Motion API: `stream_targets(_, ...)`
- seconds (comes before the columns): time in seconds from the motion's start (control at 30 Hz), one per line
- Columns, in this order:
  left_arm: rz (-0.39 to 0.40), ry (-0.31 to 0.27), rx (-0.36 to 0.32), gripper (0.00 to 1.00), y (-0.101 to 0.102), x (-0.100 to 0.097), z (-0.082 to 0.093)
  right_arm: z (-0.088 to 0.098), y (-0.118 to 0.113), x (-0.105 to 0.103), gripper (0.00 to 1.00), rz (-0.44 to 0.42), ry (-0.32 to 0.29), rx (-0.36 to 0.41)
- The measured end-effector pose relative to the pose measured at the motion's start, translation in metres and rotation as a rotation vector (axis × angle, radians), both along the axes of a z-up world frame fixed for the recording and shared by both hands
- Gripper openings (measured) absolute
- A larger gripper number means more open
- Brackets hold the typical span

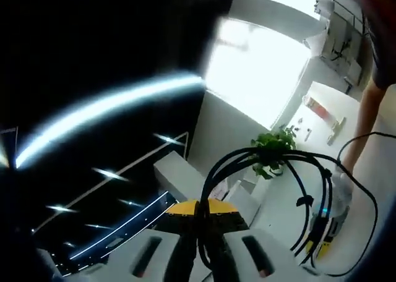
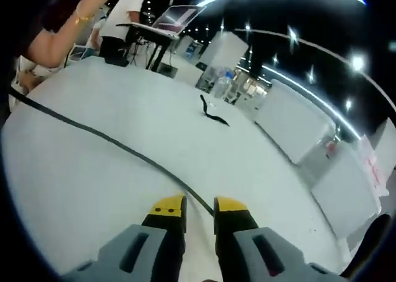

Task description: Coil the Type-C to USB data cable on the desktop and secure it with Velcro straps.

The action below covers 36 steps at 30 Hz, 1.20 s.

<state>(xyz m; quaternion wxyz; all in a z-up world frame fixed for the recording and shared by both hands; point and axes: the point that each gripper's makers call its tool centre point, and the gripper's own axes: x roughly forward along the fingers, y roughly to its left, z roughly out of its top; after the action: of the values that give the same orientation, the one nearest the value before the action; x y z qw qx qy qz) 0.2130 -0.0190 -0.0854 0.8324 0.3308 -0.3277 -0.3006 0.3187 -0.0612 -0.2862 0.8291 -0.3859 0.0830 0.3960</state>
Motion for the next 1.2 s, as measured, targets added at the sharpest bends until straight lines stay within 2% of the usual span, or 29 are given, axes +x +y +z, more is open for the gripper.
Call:
stream_targets(0.17, -0.039, -0.002, -0.014, 0.04, -0.004, -0.006, 0.006, 0.001, -0.003, 0.006, 0.16, -0.009, -0.043, -0.045)
stream_targets(0.2, -0.05, -0.008, -0.018, 0.04, -0.005, -0.008, 0.008, 0.001, -0.006, 0.008, 0.16, -0.007, -0.07, -0.088)
stream_targets(0.37, -0.068, -0.031, -0.024, 0.04, -0.008, -0.012, 0.013, 0.001, -0.009, 0.01, 0.15, -0.004, -0.097, -0.133)
stream_targets(0.5, -0.104, -0.022, -0.056, 0.04, -0.007, -0.01, 0.01, 0.002, -0.017, 0.014, 0.15, -0.004, -0.175, -0.224)
stream_targets(0.63, -0.115, -0.023, -0.068, 0.04, -0.007, -0.011, 0.008, 0.006, -0.018, 0.017, 0.11, -0.016, -0.211, -0.202)
stream_targets(0.73, -0.115, -0.022, -0.063, 0.04, -0.012, -0.01, 0.007, 0.008, -0.022, 0.021, 0.1, -0.029, -0.257, -0.243)
stream_targets(0.93, -0.134, -0.012, -0.081, 0.04, -0.014, -0.012, 0.007, 0.006, -0.025, 0.026, 0.08, -0.034, -0.278, -0.265)
stream_targets(1.03, -0.141, -0.012, -0.088, 0.05, -0.015, -0.013, 0.006, 0.005, -0.03, 0.031, 0.07, -0.04, -0.321, -0.318)
stream_targets(1.13, -0.146, 0.012, -0.087, 0.04, -0.017, -0.009, 0.002, 0.006, -0.035, 0.033, 0.03, -0.034, -0.389, -0.392)
stream_targets(1.2, -0.15, 0.068, -0.075, 0.04, -0.02, -0.002, -0.009, 0.011, -0.034, 0.031, 0.02, -0.037, -0.425, -0.384)
